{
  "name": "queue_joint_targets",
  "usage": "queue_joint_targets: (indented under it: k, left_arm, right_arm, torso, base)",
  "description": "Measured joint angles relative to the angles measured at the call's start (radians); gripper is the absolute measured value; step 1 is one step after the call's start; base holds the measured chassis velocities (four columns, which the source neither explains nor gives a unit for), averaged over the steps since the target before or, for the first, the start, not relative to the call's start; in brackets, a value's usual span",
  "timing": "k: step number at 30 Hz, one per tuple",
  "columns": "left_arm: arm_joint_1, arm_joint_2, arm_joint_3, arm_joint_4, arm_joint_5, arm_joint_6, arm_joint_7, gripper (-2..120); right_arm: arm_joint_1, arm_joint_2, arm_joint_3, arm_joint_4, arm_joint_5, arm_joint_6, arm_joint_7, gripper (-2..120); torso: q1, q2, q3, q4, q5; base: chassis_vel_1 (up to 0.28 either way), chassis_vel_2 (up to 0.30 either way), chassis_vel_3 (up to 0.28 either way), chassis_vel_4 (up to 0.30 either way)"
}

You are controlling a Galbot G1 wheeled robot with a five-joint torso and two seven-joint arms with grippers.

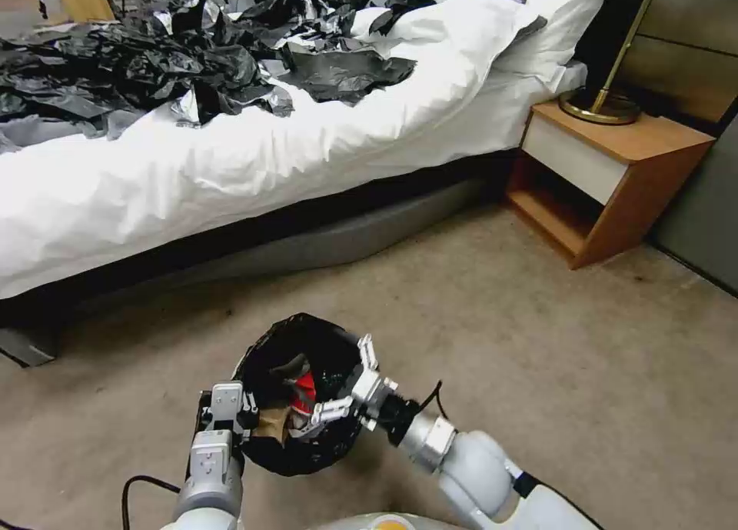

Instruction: Pick up the trash bin, then pick up the garbage from the floor and place it into the trash bin.

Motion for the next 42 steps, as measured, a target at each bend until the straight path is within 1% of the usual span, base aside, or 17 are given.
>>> queue_joint_targets:
  k: [1, 2, 3, 4, 5, 7, 8, 9, 11, 12, 13, 15, 16, 19, 23, 36, 42]
  left_arm:
    - [0.000, 0.000, 0.000, 0.000, 0.000, 0.000, 0.000, 1]
    - [-0.001, 0.000, 0.000, 0.001, -0.001, 0.000, 0.000, 1]
    - [-0.002, 0.001, -0.001, 0.004, -0.003, 0.000, 0.000, 1]
    - [-0.002, 0.002, -0.002, 0.004, -0.004, 0.000, 0.000, 1]
    - [-0.002, 0.002, -0.002, 0.004, -0.004, 0.000, 0.000, 1]
    - [-0.002, 0.004, -0.003, 0.005, -0.011, 0.000, 0.000, 1]
    - [-0.003, 0.005, -0.004, 0.005, -0.014, 0.000, 0.000, 1]
    - [-0.003, 0.005, -0.004, 0.005, -0.014, 0.000, 0.000, 1]
    - [-0.004, 0.008, -0.006, 0.006, -0.019, 0.000, 0.000, 1]
    - [-0.004, 0.008, -0.006, 0.006, -0.019, 0.000, 0.000, 1]
    - [-0.005, 0.010, -0.006, 0.006, -0.023, 0.000, -0.001, 1]
    - [-0.006, 0.011, -0.006, 0.007, -0.028, -0.001, -0.002, 1]
    - [-0.006, 0.011, -0.006, 0.007, -0.028, -0.001, -0.002, 1]
    - [-0.002, 0.011, -0.006, 0.007, -0.033, -0.001, -0.004, 1]
    - [0.002, 0.012, -0.006, 0.000, -0.035, 0.000, -0.005, 1]
    - [0.004, 0.009, -0.007, -0.012, -0.035, 0.004, -0.005, 1]
    - [0.002, 0.008, -0.006, -0.012, -0.034, 0.006, -0.005, 1]
  right_arm:
    - [0.000, 0.000, 0.000, 0.000, 0.000, 0.000, 0.000, 100]
    - [-0.013, 0.008, 0.027, 0.027, -0.003, 0.000, 0.009, 100]
    - [-0.054, 0.029, 0.100, 0.082, -0.013, 0.002, 0.028, 100]
    - [-0.084, 0.042, 0.142, 0.108, -0.021, 0.008, 0.038, 100]
    - [-0.084, 0.042, 0.142, 0.108, -0.021, 0.008, 0.038, 100]
    - [-0.172, 0.071, 0.236, 0.151, -0.044, 0.041, 0.059, 100]
    - [-0.208, 0.079, 0.264, 0.162, -0.049, 0.055, 0.068, 100]
    - [-0.208, 0.079, 0.264, 0.162, -0.049, 0.055, 0.068, 100]
    - [-0.302, 0.102, 0.315, 0.174, -0.054, 0.089, 0.097, 100]
    - [-0.302, 0.102, 0.315, 0.174, -0.054, 0.089, 0.097, 100]
    - [-0.348, 0.116, 0.338, 0.168, -0.057, 0.109, 0.111, 100]
    - [-0.414, 0.148, 0.372, 0.109, -0.079, 0.163, 0.140, 100]
    - [-0.414, 0.148, 0.372, 0.109, -0.079, 0.163, 0.140, 100]
    - [-0.467, 0.171, 0.383, 0.043, -0.078, 0.193, 0.170, 100]
    - [-0.473, 0.179, 0.394, 0.015, -0.071, 0.203, 0.175, 100]
    - [-0.438, 0.167, 0.411, 0.016, -0.057, 0.183, 0.173, 100]
    - [-0.426, 0.165, 0.412, 0.015, -0.049, 0.163, 0.175, 100]
  torso:
    - [0.000, 0.000, 0.000, 0.0000, 0.0000]
    - [0.000, 0.000, 0.000, 0.0002, 0.0000]
    - [0.000, 0.000, 0.000, 0.0000, -0.0001]
    - [0.000, 0.000, 0.000, 0.0001, -0.0001]
    - [0.000, 0.000, 0.000, 0.0001, -0.0001]
    - [0.000, 0.000, 0.000, -0.0001, 0.0000]
    - [0.000, 0.000, 0.000, -0.0001, 0.0000]
    - [0.000, 0.000, 0.000, -0.0001, 0.0000]
    - [0.000, 0.000, 0.000, -0.0001, 0.0000]
    - [0.000, 0.000, 0.000, -0.0001, 0.0000]
    - [0.000, 0.000, 0.000, -0.0003, -0.0001]
    - [0.000, 0.000, 0.000, -0.0002, 0.0000]
    - [0.000, 0.000, 0.000, -0.0002, 0.0000]
    - [0.000, 0.000, 0.000, -0.0001, 0.0001]
    - [0.000, 0.000, 0.000, 0.0000, 0.0001]
    - [0.000, 0.000, 0.000, 0.0000, -0.0001]
    - [0.000, 0.000, 0.000, 0.0000, 0.0000]
  base:
    - [0.000, 0.000, 0.000, 0.000]
    - [0.000, 0.000, 0.000, 0.000]
    - [0.000, 0.000, 0.000, 0.000]
    - [0.000, 0.000, 0.000, 0.000]
    - [0.000, 0.000, 0.000, 0.000]
    - [0.000, 0.000, 0.000, 0.000]
    - [0.000, 0.000, 0.000, 0.000]
    - [0.000, 0.000, 0.000, 0.000]
    - [0.000, 0.000, 0.000, 0.000]
    - [0.000, 0.000, 0.000, 0.000]
    - [0.000, 0.000, 0.000, 0.000]
    - [0.000, 0.000, 0.000, 0.000]
    - [0.000, 0.000, 0.000, 0.000]
    - [0.000, 0.000, 0.000, 0.000]
    - [0.000, 0.000, 0.000, 0.000]
    - [0.000, 0.000, 0.000, 0.000]
    - [0.067, 0.071, 0.059, 0.058]
